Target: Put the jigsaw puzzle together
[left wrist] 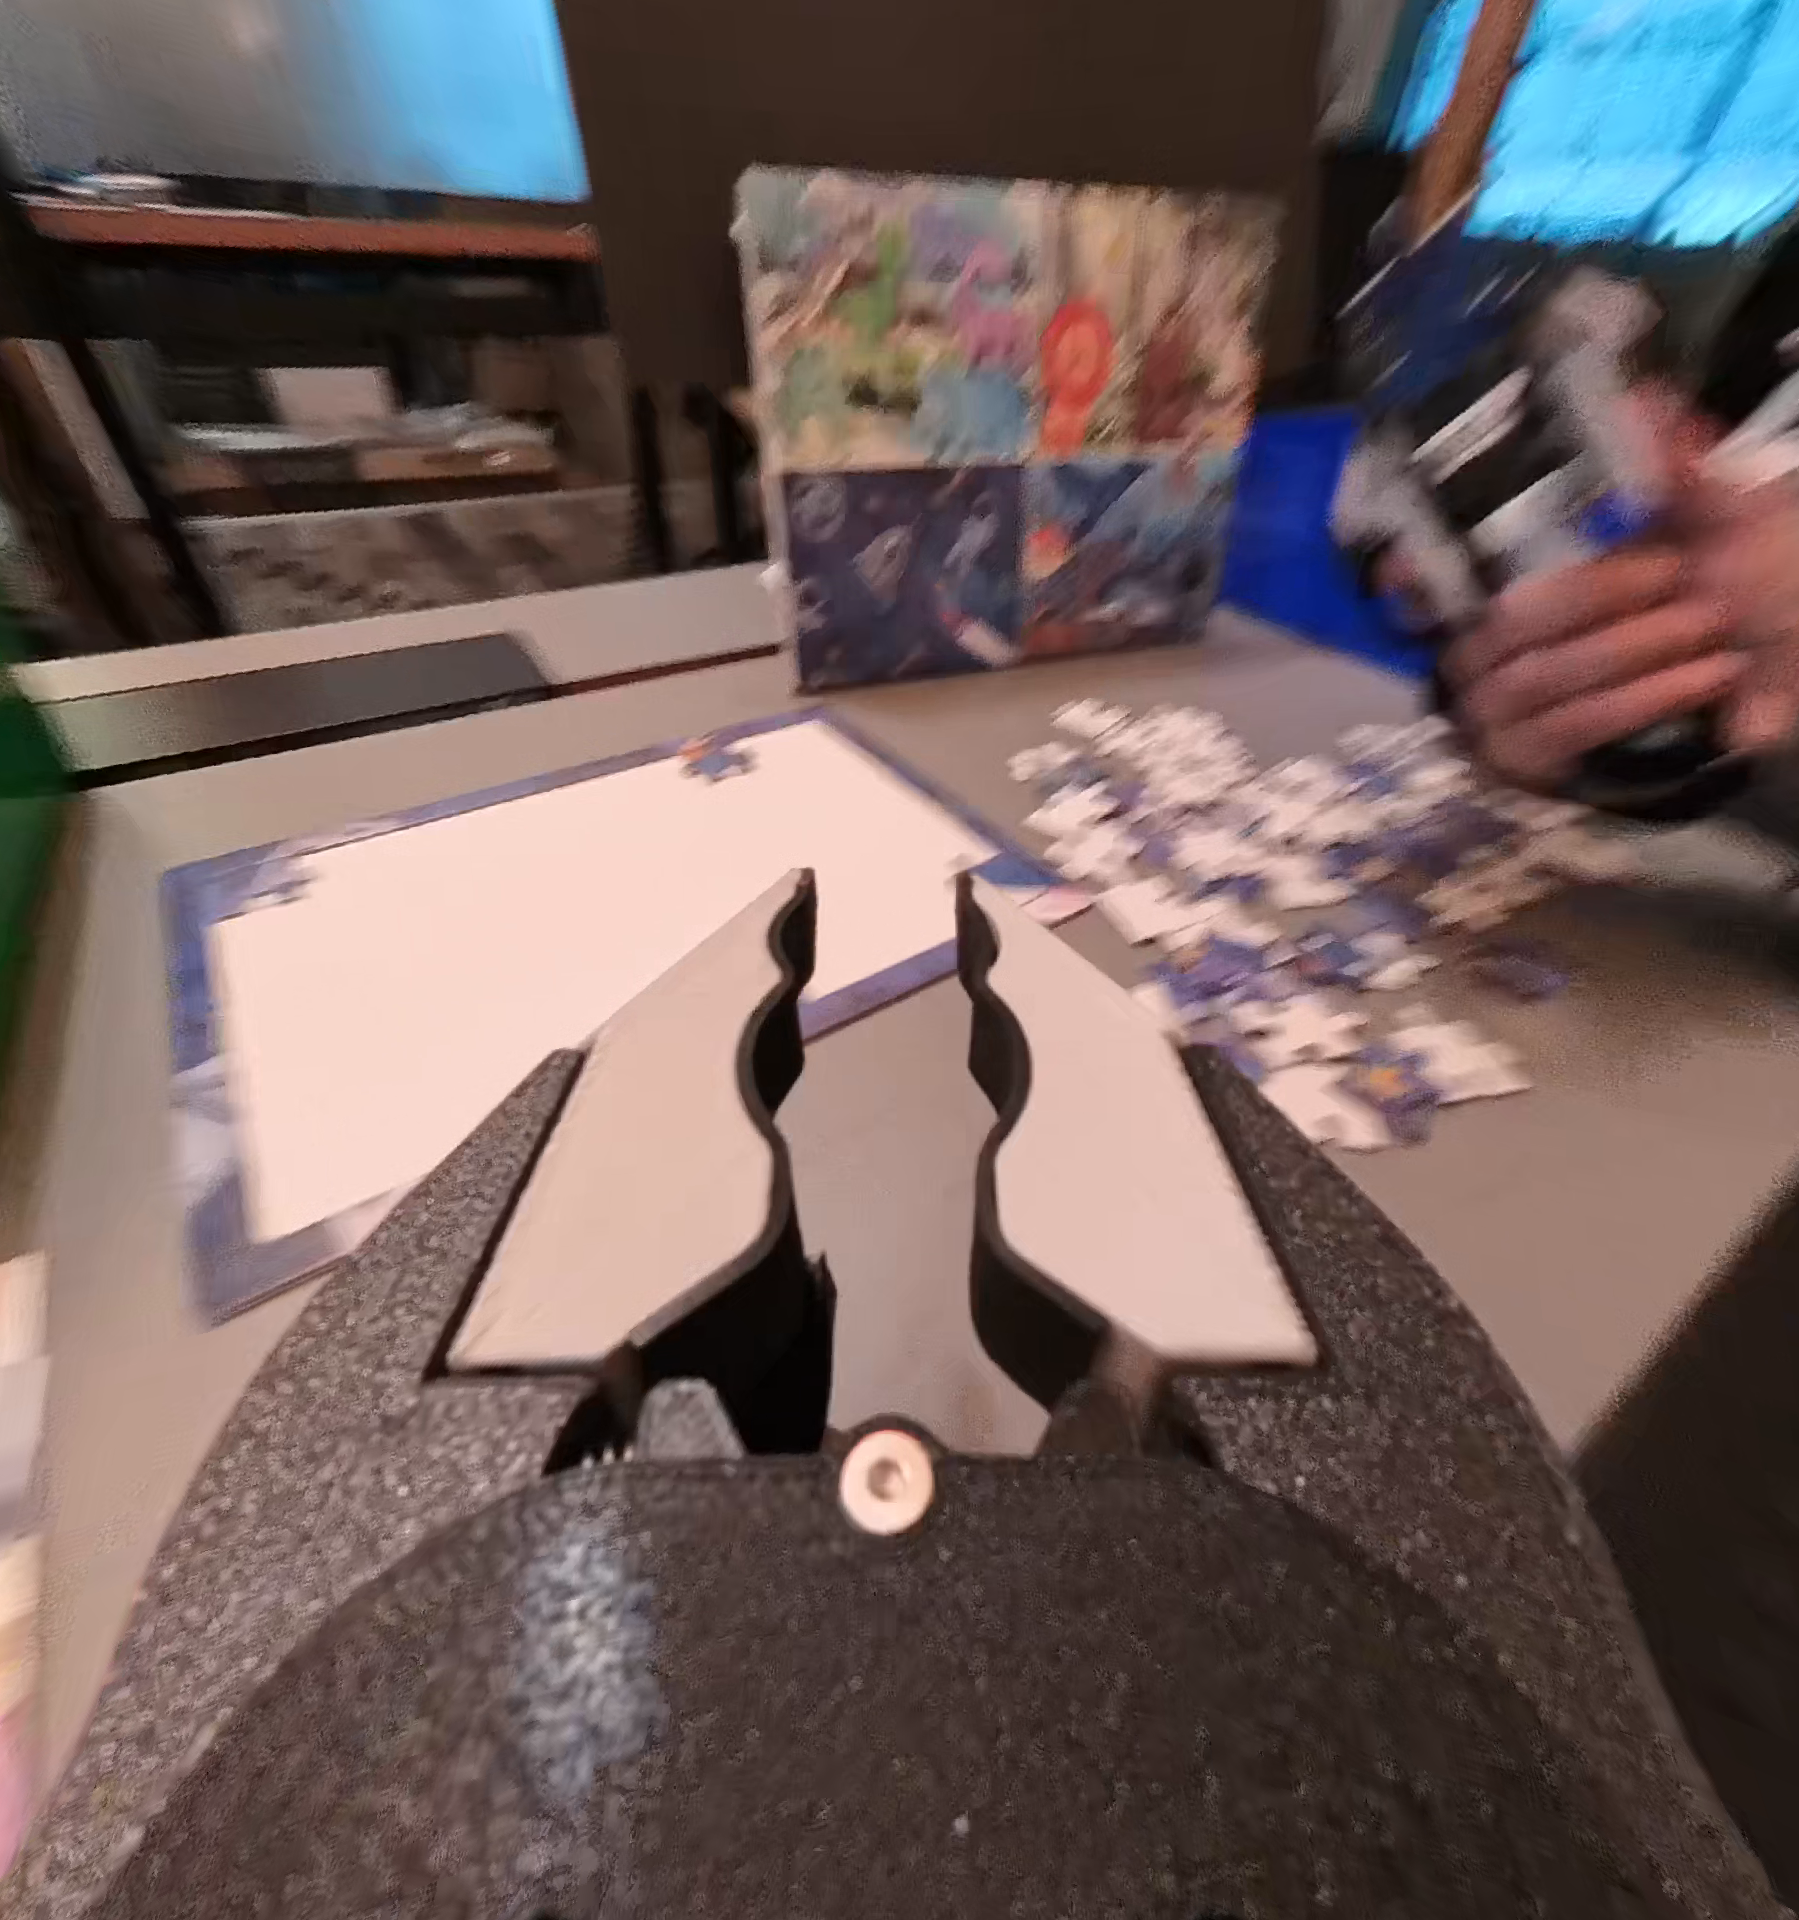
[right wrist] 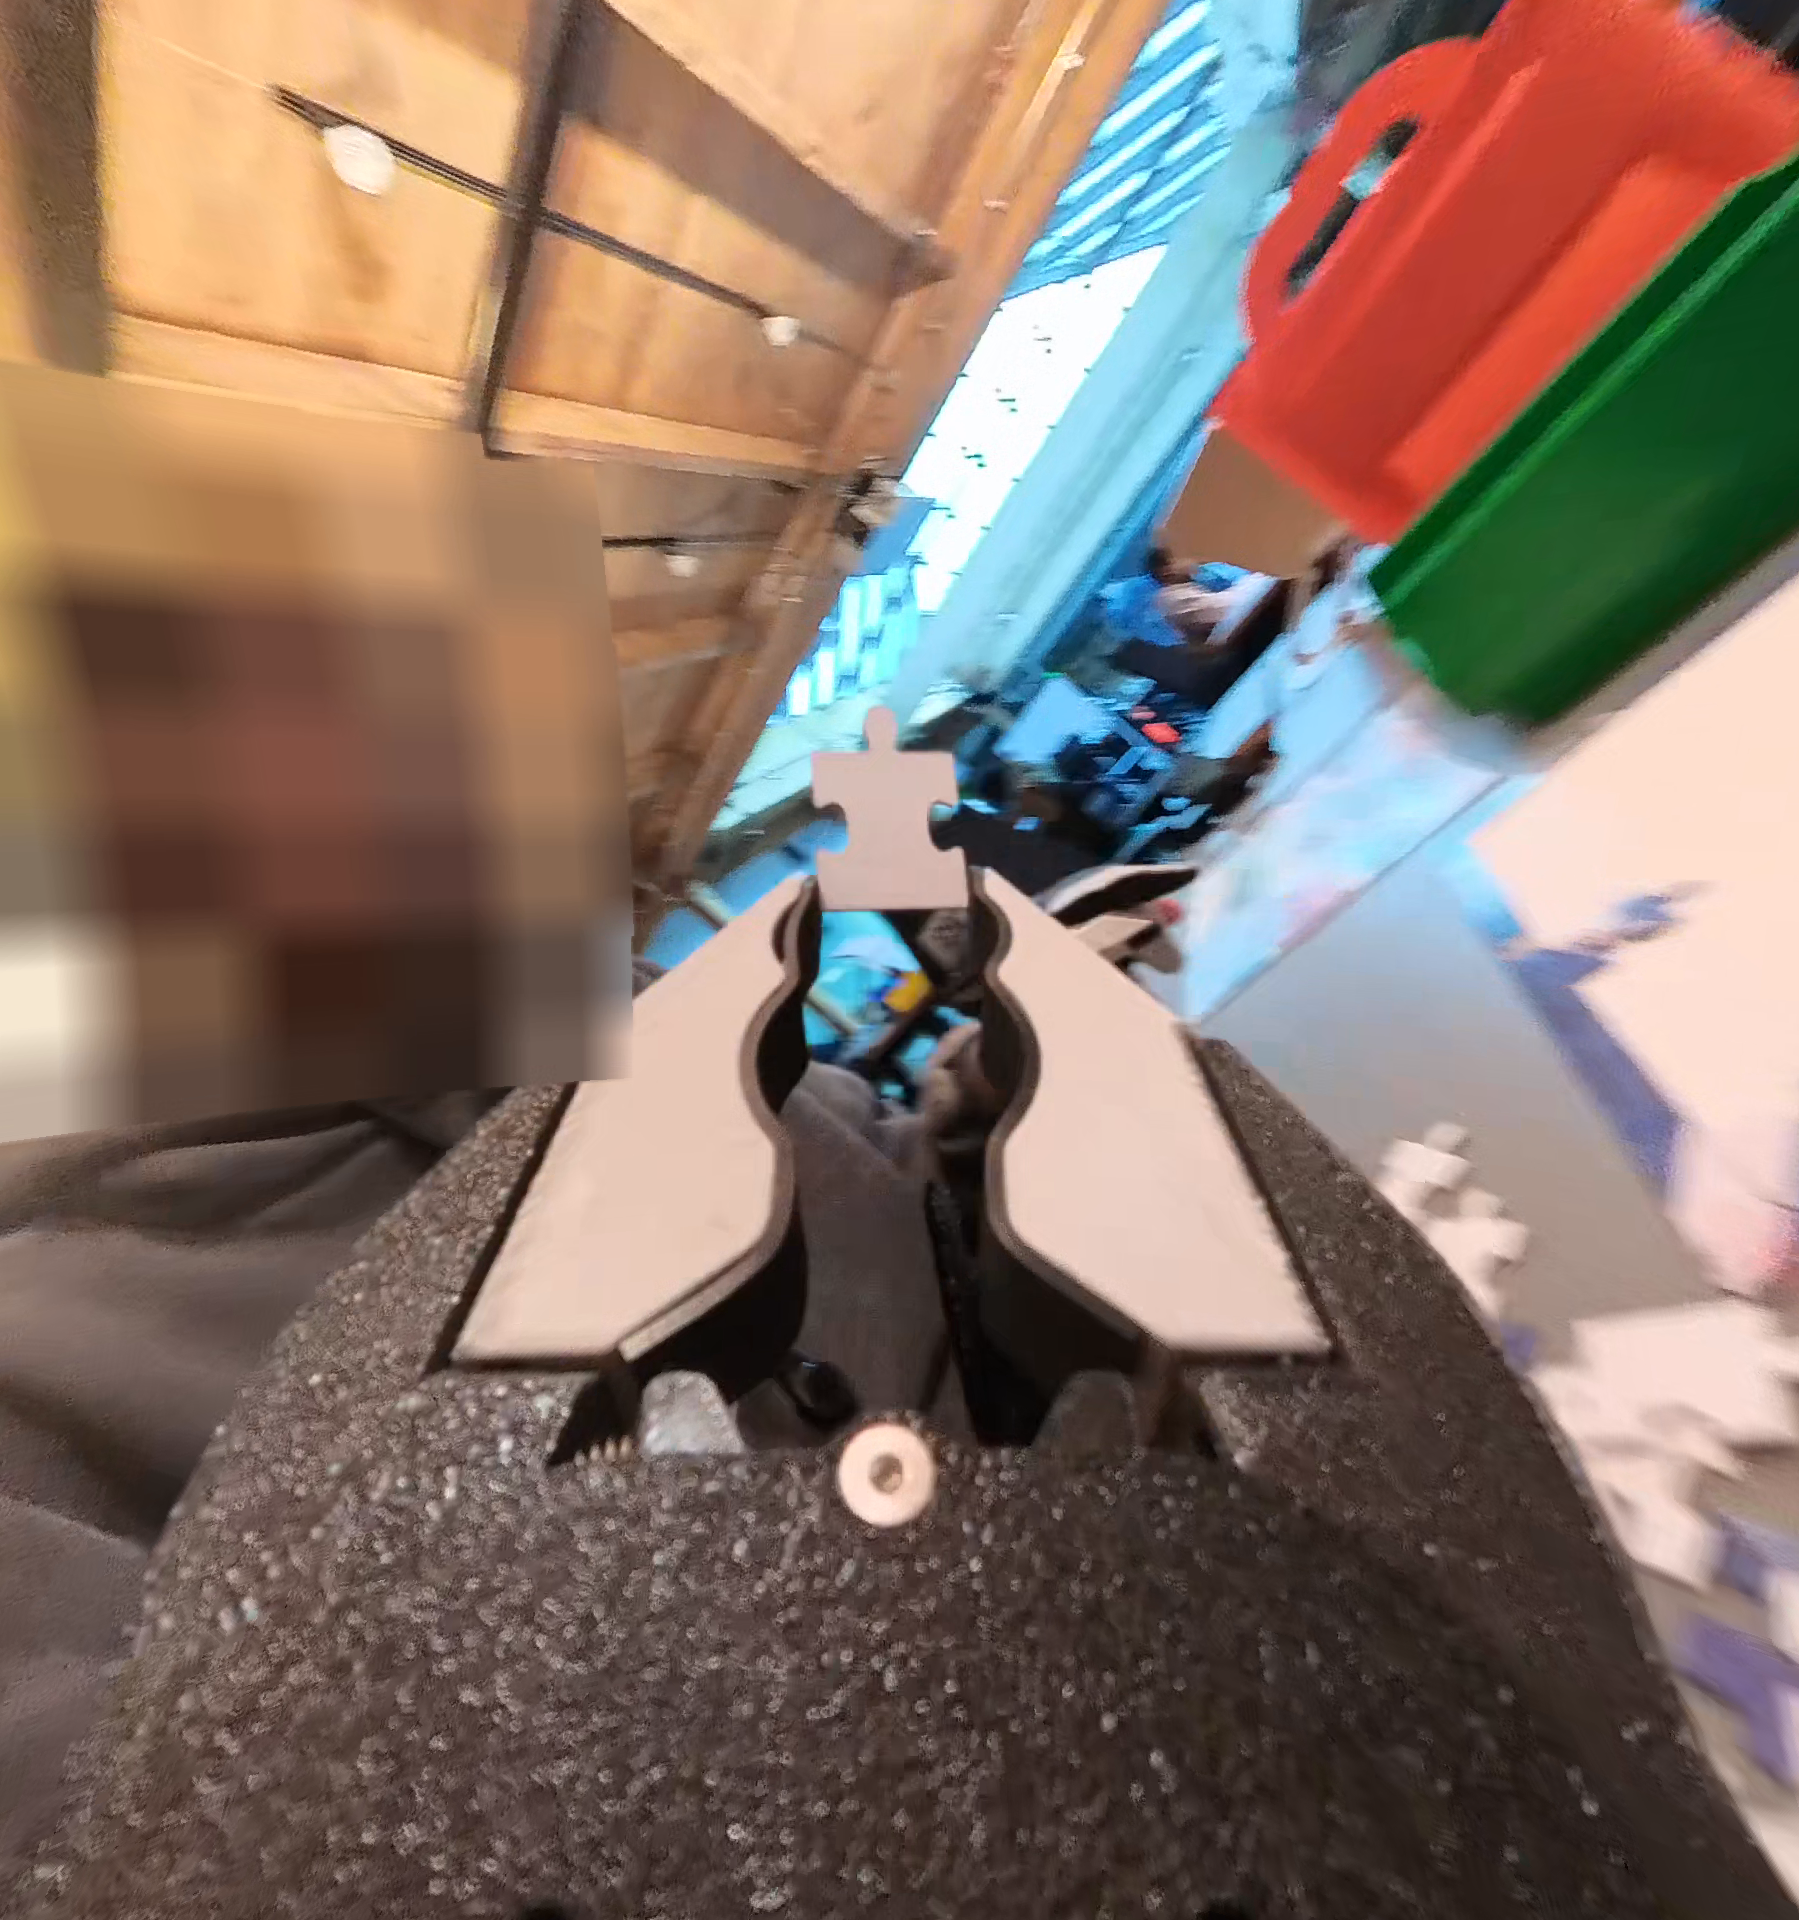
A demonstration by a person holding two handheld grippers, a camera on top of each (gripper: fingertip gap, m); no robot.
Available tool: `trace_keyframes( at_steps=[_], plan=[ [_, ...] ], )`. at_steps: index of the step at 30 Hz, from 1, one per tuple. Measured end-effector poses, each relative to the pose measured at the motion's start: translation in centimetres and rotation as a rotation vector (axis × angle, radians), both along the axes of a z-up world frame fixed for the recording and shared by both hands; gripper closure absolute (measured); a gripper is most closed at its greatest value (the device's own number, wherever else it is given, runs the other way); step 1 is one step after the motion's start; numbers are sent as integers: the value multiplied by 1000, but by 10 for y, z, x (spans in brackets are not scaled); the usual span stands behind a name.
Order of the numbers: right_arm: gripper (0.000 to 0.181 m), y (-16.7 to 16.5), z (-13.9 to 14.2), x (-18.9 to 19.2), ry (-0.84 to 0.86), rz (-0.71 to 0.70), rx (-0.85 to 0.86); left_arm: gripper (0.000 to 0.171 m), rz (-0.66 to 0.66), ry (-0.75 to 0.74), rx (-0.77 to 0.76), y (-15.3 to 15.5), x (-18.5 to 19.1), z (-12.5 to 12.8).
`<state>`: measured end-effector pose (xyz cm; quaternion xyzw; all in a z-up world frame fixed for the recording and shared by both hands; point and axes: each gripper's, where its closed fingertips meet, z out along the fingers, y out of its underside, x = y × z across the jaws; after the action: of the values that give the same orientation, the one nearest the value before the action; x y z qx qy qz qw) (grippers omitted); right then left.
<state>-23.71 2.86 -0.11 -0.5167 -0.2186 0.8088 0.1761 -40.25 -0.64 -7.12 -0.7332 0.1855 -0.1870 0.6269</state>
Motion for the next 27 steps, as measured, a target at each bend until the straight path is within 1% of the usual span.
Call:
trace_keyframes(
  at_steps=[1, 3, 5, 6, 8, 10, 13, 14, 15, 17, 20, 22, 25, 27],
  plan=[
    [154, -9, 4, -7, 40, 51, -28, 145, -78, -101, -7, -5, 8, 10],
    [154, -27, 9, -22, 93, 147, -71, 141, -292, -339, -96, -19, 30, 29],
    [154, -44, 12, -36, 131, 233, -111, 125, -524, -570, -209, -35, 50, 50],
    [154, -52, 12, -43, 143, 271, -134, 120, -584, -651, -226, -37, 55, 60],
    [153, -65, 12, -56, 163, 338, -181, 118, -624, -755, -186, -37, 59, 78],
    [154, -79, 9, -68, 153, 399, -209, 119, -664, -784, -174, -41, 67, 85],
    [154, -97, 5, -80, 124, 461, -211, 126, -694, -750, -161, -49, 77, 84],
    [154, -101, 3, -82, 117, 480, -218, 132, -701, -738, -156, -51, 78, 84],
    [154, -105, 1, -85, 107, 497, -226, 148, -716, -731, -145, -55, 78, 84],
    [155, -108, -4, -89, 79, 508, -223, 170, -748, -727, -138, -60, 78, 84],
    [160, -102, -10, -90, 35, 467, -198, 170, -735, -709, -190, -56, 76, 75],
    [147, -91, -26, -92, -95, 378, -114, 170, -680, -678, -254, -45, 69, 64],
    [147, -50, -48, -83, -295, 109, 62, 170, -484, -631, -381, -14, 37, 48],
    [146, -22, -56, -70, -393, -76, 162, 171, -328, -586, -500, 11, 11, 34]
  ],
)
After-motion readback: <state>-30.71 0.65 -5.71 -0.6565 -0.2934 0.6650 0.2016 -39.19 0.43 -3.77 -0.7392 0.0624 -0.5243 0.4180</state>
